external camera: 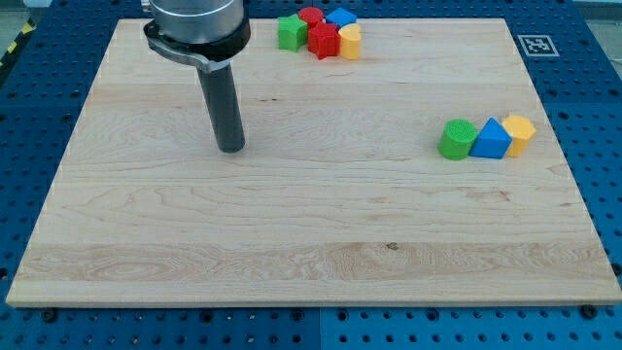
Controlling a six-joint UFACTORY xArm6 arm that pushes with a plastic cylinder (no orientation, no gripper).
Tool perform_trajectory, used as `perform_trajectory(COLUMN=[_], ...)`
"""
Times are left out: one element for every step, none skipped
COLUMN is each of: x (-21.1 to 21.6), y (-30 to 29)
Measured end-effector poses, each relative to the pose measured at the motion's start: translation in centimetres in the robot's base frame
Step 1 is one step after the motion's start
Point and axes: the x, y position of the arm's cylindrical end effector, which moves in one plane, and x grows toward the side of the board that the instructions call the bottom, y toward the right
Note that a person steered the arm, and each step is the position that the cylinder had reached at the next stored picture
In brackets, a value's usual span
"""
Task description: Point your arm to the green star
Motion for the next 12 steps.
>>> perform_trajectory(x=[0.0, 0.0, 0.0, 0.0, 0.0, 0.0, 0.0, 0.0, 0.0, 0.0, -1.4, -5.0], y=[0.0, 0.1, 0.3, 0.4, 0.4, 0.4, 1.5, 2.9, 3.0, 3.0, 3.0, 1.3])
